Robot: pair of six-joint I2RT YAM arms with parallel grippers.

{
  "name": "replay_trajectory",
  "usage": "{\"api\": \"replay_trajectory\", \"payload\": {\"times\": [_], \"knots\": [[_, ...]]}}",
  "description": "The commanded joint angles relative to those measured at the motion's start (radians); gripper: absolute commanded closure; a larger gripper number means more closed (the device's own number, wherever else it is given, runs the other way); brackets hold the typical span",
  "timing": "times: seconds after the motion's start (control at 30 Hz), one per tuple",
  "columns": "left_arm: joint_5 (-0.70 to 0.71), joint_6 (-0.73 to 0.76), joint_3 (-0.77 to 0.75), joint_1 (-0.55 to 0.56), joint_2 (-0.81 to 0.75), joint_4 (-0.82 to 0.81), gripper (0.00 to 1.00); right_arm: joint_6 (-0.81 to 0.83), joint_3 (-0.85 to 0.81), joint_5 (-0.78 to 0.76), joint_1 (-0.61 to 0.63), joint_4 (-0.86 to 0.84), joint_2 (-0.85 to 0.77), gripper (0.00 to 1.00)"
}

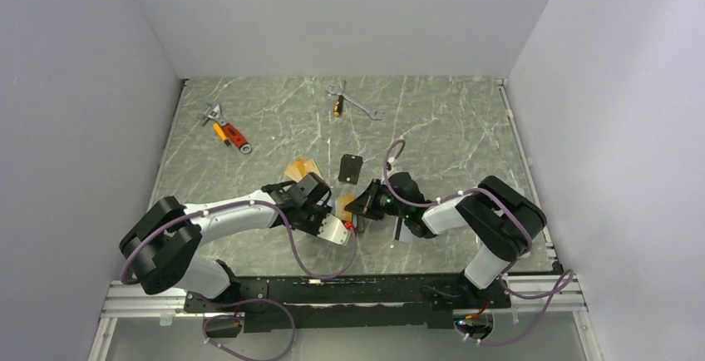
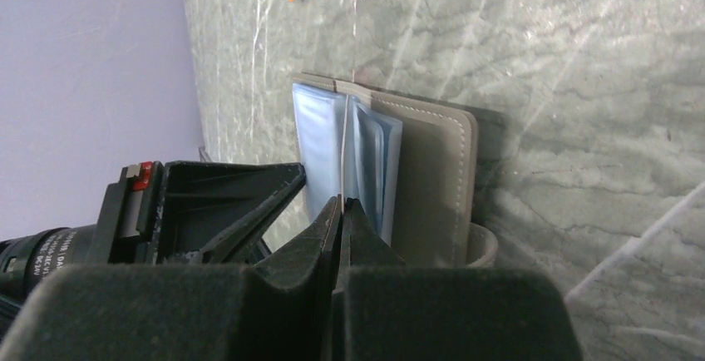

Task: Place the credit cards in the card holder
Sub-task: Insert the credit card into the card holder.

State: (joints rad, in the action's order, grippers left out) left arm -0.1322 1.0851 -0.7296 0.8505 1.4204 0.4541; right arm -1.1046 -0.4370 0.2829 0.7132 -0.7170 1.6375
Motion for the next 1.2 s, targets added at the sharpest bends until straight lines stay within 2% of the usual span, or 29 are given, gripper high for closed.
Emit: {"api": "replay_trajectory", "payload": {"times": [0.0, 0.3, 0.7, 1.17], "knots": [[-0.006, -0.013, 0.026, 0.007, 0.018, 0.011, 0.88, -0.048, 0.021, 0.028, -0.001, -0.150, 0.035, 1.00], [0.004, -0.028, 0.039, 0.009, 0.005, 0.009, 0.89, -0.080, 0.030, 0.041, 0.009, -0.230, 0.078, 1.00], [0.017, -0.041, 0.034, 0.009, -0.013, 0.019, 0.89, -0.082, 0.036, 0.032, 0.019, -0.227, 0.073, 1.00], [0.020, -0.047, 0.032, 0.009, -0.012, 0.028, 0.89, -0.097, 0.021, 0.086, 0.026, -0.258, 0.156, 1.00]]}}
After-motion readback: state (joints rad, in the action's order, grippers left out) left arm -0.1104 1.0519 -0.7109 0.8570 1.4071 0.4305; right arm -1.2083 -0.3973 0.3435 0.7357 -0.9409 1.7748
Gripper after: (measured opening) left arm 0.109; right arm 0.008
